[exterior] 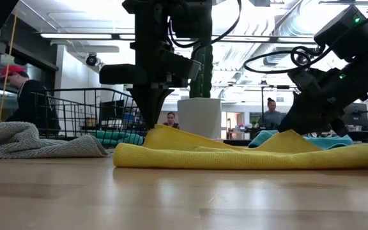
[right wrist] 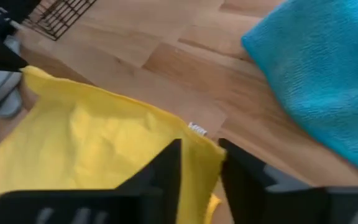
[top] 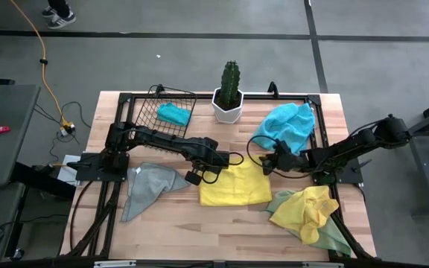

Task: Fold microfiber towels
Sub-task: Fold the left yellow microfiber towel on the table

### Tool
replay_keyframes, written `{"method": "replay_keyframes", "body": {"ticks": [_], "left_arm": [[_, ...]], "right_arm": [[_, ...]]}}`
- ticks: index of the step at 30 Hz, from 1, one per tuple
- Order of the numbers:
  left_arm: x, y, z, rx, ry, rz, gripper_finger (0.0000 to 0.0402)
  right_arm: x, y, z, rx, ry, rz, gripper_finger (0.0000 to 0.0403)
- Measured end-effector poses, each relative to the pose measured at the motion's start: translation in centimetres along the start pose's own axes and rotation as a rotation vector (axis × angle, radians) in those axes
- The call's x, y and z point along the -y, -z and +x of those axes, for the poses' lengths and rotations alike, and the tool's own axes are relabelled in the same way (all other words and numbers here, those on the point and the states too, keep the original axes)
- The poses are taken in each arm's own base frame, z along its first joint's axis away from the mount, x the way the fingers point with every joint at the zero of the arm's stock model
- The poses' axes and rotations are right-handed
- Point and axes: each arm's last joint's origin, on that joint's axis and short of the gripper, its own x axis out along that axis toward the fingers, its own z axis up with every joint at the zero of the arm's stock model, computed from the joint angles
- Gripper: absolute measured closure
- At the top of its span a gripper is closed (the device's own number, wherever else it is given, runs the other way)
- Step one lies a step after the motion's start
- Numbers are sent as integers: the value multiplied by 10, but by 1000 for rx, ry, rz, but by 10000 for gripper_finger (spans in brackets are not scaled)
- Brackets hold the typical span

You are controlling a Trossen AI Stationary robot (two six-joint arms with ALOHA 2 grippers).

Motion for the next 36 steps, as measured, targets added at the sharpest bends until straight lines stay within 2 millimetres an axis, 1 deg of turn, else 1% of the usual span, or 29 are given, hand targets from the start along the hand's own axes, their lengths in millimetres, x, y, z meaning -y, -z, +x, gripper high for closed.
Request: {"method": "replay_keyframes", "body": {"ticks": [4,5,10,14,20,24,26,29,32,36], "left_arm": [[0,0,0,0,0,0,401],[0,0,0,0,0,0,401],[0,0,0,-5,-14,-17,401],[-3,2,-2,4,-1,-85,401],[-11,11,-27,78,-17,-212,401],[-9,20,-52,148,-67,-297,402],[-6,27,-62,187,-76,-351,401],[4,37,-69,239,-76,-424,402],[21,47,-71,290,-69,-457,401],[46,49,-70,364,-50,-456,402]], "right_arm": [[0,-1,0,18,7,-48,382],[-1,-1,0,22,4,-77,392],[-4,-1,-2,65,-1,-166,399],[-15,-3,-5,80,-25,-219,401],[-43,-9,-14,98,-57,-330,402],[-58,-11,-23,96,-22,-396,402],[-64,-11,-28,90,-14,-428,402],[-76,-10,-38,84,-34,-468,402],[-88,-8,-48,72,-81,-500,403],[-102,-3,-61,57,-156,-518,403]]}}
